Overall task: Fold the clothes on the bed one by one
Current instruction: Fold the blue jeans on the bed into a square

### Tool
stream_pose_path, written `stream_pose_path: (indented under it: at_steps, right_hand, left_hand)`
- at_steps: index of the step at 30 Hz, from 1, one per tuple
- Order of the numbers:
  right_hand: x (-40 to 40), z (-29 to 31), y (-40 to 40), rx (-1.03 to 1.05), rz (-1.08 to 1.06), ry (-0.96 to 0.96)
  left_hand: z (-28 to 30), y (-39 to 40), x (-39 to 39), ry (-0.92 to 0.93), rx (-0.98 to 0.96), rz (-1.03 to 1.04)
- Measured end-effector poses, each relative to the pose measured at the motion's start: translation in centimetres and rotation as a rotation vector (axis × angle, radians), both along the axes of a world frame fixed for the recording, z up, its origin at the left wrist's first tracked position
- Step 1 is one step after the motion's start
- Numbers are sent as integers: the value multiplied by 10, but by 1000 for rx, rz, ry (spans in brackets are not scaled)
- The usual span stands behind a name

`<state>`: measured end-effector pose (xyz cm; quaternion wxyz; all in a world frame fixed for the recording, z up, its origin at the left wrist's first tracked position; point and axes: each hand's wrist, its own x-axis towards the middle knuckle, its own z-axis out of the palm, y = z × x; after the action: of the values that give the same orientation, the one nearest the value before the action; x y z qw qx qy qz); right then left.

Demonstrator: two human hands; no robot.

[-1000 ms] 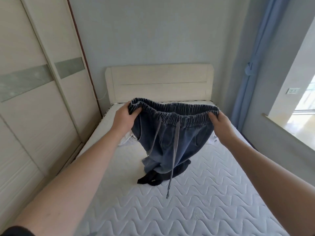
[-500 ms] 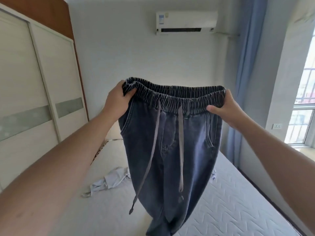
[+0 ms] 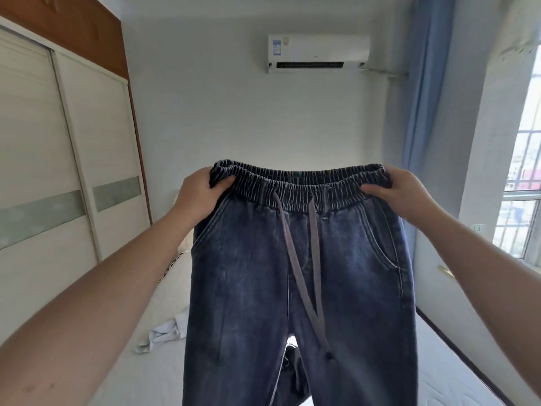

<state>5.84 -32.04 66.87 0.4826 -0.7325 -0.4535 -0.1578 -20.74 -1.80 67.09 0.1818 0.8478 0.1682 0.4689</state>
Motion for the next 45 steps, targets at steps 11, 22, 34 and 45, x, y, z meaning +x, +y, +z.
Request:
stream_pose_path:
  at_steps: [11, 22, 34, 45]
  right_hand:
    - [-6, -54, 1, -328, 130, -215]
    - [9, -83, 3, -586, 57, -246]
    - [4, -109, -3, -500, 120, -154]
    - [-2, -124, -6, -151, 221, 263]
  left_hand:
    - [-57, 4, -11, 195, -58, -199]
    - [-77, 19, -20, 605, 136, -187]
    - [-107, 26, -22, 630, 175, -91]
    - [-107, 19, -23, 575, 188, -119]
